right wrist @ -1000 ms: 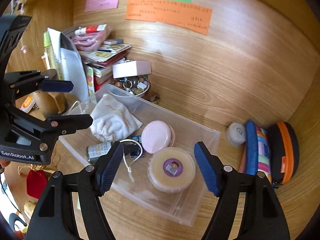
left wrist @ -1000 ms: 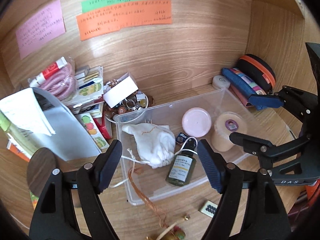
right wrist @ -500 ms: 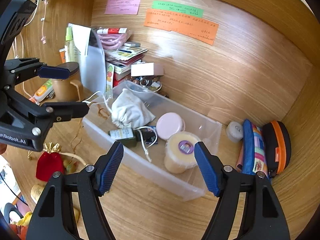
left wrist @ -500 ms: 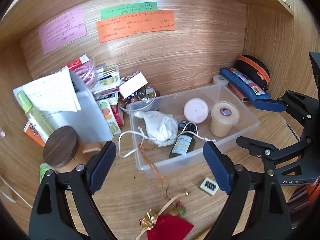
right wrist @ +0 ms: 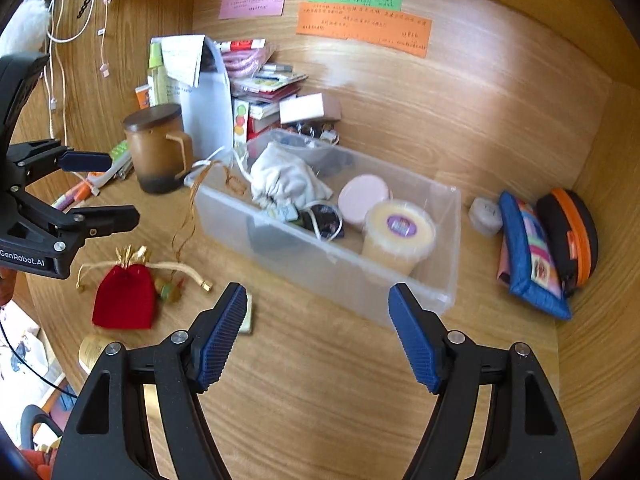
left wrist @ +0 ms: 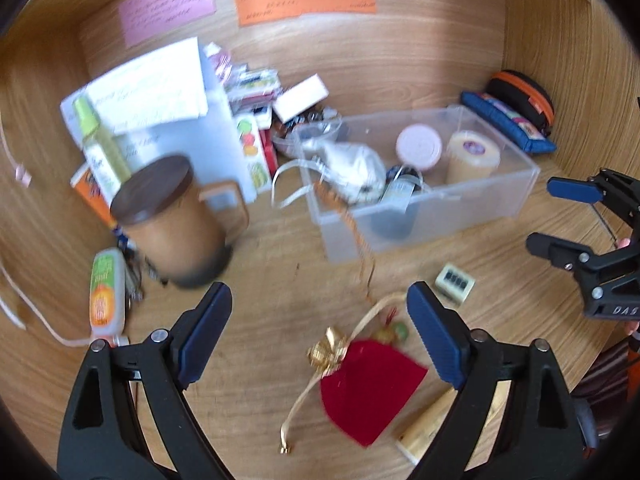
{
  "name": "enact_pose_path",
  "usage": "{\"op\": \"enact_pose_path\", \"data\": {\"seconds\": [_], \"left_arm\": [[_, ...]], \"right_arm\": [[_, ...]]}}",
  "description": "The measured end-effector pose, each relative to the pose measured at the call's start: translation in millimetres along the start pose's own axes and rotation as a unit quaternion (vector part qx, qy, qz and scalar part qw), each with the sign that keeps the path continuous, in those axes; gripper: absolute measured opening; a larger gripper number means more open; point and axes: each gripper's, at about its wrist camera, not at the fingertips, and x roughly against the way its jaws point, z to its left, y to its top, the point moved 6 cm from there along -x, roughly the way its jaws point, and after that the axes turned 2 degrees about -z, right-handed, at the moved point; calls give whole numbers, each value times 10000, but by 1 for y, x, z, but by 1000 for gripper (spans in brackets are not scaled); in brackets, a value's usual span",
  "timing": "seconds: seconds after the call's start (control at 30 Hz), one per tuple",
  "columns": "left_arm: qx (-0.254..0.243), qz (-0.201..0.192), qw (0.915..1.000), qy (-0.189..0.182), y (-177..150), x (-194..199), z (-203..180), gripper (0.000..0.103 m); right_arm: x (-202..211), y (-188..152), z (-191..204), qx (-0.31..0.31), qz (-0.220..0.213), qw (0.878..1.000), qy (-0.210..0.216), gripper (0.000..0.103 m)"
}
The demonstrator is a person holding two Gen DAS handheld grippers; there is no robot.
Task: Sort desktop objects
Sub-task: 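Withdraw both tools from the box toward the red pouch and green tile, then grasp the red velvet pouch with the left tool while the right tool grasps the green tile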
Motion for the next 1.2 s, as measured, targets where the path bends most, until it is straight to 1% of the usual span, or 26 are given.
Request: {"op": "enact_pose_path", "data": {"seconds": [0.2,0.43,0.53,0.6,0.73,0.77,0.8,0.83,0.87,0.9,0.93,0.97,1.07,1.1,1.2], "left_arm": [[156,264,9995,-14,-31,-12,7,90],[315,578,9976,-218,-60,-29,8,90],[350,677,9965,-350,-66,-36,5,90],[335,717,9962,-377,-69,-39,3,90],[294,630,9966,-449,-68,-40,1,89],[273,590,9969,-451,-67,-40,1,85],[231,567,9972,-437,-67,-40,0,76],[212,569,9972,-446,-67,-40,0,72],[202,575,9968,-514,-67,-40,-2,66],[202,580,9965,-566,-67,-42,-2,63],[212,551,9965,-597,-67,-42,-2,63],[201,537,9964,-623,-67,-43,-2,60],[192,499,9963,-674,-65,-42,-2,47],[204,487,9962,-697,-65,-42,-1,41],[240,466,9960,-724,-64,-43,1,30]], "right_arm": [[-7,-22,6,-124,185,9997,95,70],[-24,-40,17,-171,469,9984,279,70],[-30,-43,23,-128,546,9978,360,70],[-34,-44,27,-87,594,9974,396,70],[-44,-43,33,-10,663,9968,436,70],[-46,-42,35,2,676,9967,451,70],[-48,-41,36,-6,677,9966,465,70],[-50,-40,37,-15,684,9965,487,70],[-52,-38,37,-15,701,9962,525,70],[-54,-37,38,-32,701,9959,575,70],[-57,-36,39,-60,723,9953,638,70],[-59,-35,41,-68,752,9948,678,68],[-65,-31,43,-59,763,9946,696,68],[-67,-30,44,-44,775,9945,698,64],[-72,-28,47,21,798,9943,709,56]]}}
